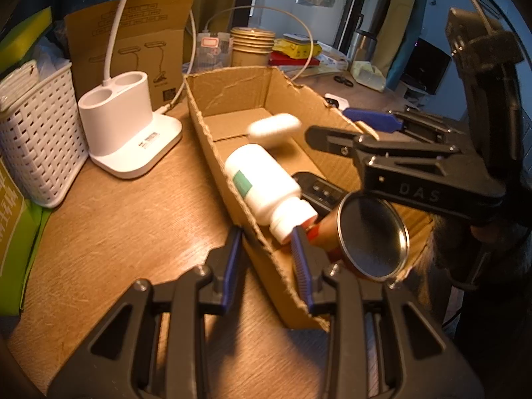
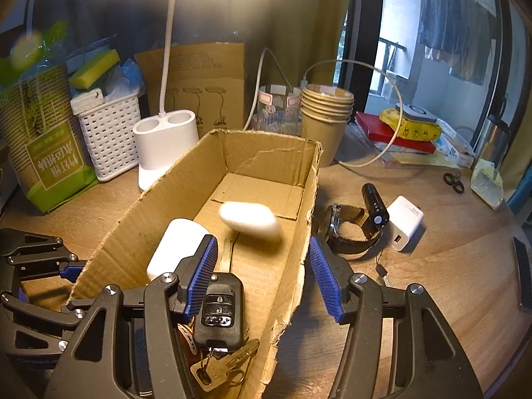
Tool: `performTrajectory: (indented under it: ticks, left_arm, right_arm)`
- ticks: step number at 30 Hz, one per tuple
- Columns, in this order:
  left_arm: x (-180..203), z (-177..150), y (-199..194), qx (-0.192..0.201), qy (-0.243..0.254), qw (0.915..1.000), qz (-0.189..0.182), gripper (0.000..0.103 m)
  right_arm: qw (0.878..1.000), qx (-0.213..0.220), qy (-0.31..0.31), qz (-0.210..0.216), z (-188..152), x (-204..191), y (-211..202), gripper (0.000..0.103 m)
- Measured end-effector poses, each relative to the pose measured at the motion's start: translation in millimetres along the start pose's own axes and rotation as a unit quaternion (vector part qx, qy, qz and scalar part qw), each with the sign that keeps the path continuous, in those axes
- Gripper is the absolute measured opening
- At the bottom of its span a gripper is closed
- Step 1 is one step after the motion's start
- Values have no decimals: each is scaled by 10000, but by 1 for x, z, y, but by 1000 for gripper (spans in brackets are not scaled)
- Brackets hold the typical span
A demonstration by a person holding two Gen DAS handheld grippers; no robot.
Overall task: Organize rigid objects
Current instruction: 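Open the right gripper to drop the earbud case and withdraw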
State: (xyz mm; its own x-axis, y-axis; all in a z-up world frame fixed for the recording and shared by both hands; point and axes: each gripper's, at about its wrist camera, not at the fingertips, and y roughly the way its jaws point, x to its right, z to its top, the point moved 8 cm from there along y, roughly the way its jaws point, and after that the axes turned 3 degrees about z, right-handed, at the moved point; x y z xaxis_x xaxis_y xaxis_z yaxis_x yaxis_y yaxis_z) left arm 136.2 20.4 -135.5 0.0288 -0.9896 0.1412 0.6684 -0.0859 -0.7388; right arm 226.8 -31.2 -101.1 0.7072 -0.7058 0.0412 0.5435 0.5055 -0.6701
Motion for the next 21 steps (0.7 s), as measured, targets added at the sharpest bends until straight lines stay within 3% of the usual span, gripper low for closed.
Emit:
performTrajectory:
  ticks: [21]
  left_arm:
    - [0,0,0,-7,-3,10000,-2,33]
  right_arm:
    - [9995,255,169,-60,4,12,-16,60]
